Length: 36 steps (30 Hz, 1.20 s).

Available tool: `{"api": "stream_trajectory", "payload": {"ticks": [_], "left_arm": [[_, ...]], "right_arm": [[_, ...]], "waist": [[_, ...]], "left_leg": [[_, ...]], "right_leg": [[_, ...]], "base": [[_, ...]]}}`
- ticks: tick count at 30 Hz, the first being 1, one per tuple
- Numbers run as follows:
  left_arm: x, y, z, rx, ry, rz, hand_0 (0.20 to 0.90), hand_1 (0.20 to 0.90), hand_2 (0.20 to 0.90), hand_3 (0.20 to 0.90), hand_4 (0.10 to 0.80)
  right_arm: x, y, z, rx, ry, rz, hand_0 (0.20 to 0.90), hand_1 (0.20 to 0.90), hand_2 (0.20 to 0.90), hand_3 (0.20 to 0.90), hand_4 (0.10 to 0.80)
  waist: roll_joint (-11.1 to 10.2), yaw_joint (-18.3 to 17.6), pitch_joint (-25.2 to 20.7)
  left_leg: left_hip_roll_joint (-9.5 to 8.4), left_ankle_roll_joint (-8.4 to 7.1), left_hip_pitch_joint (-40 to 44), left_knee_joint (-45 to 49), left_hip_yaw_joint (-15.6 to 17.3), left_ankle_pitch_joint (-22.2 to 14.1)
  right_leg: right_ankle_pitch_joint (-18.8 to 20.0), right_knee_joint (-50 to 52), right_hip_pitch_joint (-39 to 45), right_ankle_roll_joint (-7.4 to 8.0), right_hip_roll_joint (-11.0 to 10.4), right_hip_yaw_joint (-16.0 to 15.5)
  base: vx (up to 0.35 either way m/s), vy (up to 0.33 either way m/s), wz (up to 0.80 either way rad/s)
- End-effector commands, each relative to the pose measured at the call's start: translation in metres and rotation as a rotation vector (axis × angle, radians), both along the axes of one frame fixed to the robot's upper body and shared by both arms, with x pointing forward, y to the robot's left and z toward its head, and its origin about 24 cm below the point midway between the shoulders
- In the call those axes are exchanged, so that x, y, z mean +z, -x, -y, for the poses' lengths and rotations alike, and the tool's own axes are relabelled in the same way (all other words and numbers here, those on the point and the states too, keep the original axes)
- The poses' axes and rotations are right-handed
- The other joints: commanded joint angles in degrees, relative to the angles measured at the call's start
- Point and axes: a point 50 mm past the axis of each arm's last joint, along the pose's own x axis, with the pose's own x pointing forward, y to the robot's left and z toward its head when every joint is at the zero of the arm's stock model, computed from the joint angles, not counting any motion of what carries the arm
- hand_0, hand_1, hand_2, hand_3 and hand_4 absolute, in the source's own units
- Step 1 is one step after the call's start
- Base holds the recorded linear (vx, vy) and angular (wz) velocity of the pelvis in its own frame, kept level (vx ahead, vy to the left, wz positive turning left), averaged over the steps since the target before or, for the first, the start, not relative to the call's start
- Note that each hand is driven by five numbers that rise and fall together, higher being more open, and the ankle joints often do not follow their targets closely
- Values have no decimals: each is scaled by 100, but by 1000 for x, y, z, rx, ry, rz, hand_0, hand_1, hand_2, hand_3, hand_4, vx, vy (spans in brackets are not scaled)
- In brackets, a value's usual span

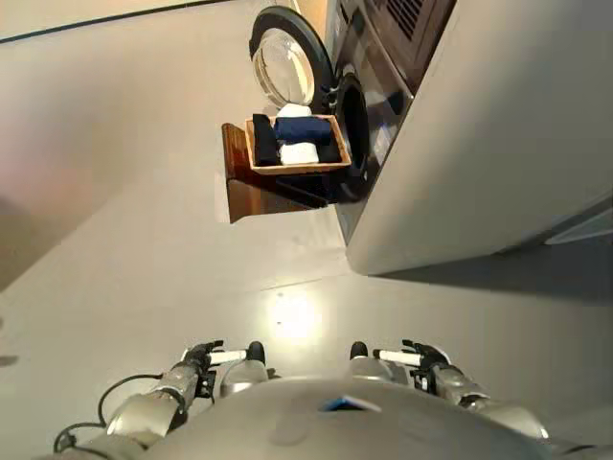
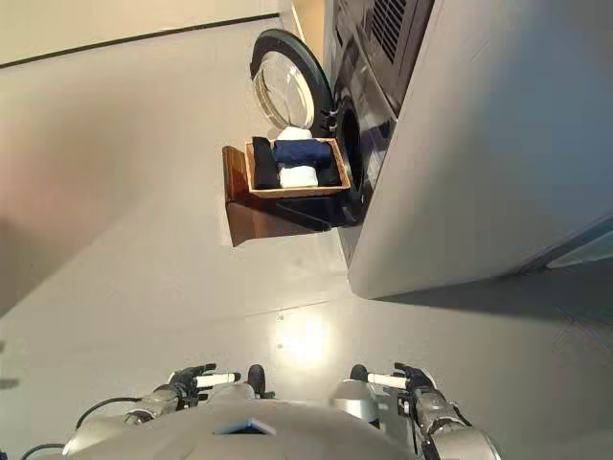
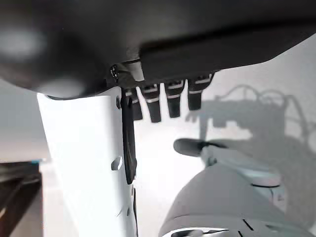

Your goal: Pick up the clothes and place them into the washing machine

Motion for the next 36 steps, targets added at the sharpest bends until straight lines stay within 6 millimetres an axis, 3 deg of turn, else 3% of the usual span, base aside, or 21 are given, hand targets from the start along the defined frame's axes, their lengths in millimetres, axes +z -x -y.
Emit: {"api": "stream_trajectory", "payload": {"ticks": [1,5,15,28,36], "left_arm": [[2,-3,-10,-26,-35,-8,900,900,900,900,800],[2,2,-12,14,-40,-17,900,900,900,900,800],[-1,12,-3,-78,-26,-80,900,900,900,900,800],[1,4,-8,-70,-41,-48,900,900,900,900,800],[4,3,-19,-13,-65,-32,900,900,900,900,800]], "right_arm": [[-1,3,0,30,21,-42,900,900,900,900,800],[-1,4,-1,21,19,-45,900,900,900,900,800],[-2,7,-1,35,13,-67,900,900,900,900,800],[-2,4,-1,19,8,-56,900,900,900,900,800],[-1,3,-1,-11,3,-46,900,900,900,900,800]], "waist": [[-207,86,-19],[-216,110,-21],[-215,82,11],[-236,52,95],[-276,114,94]], "left_leg": [[-595,90,63,-48,495,-262],[-598,101,104,-48,522,-282],[-595,123,156,-48,606,-330],[-624,204,153,-48,645,-408],[-722,354,168,-48,681,-473]], "right_leg": [[-452,-4,153,-211,422,41],[-459,-4,197,-203,416,63],[-433,-4,197,-181,404,129],[-437,67,143,-164,379,185],[-496,311,42,-100,281,273]], "base": [[5,7,-4],[4,3,-1],[10,13,-5],[15,14,-2],[52,65,-5]]}}
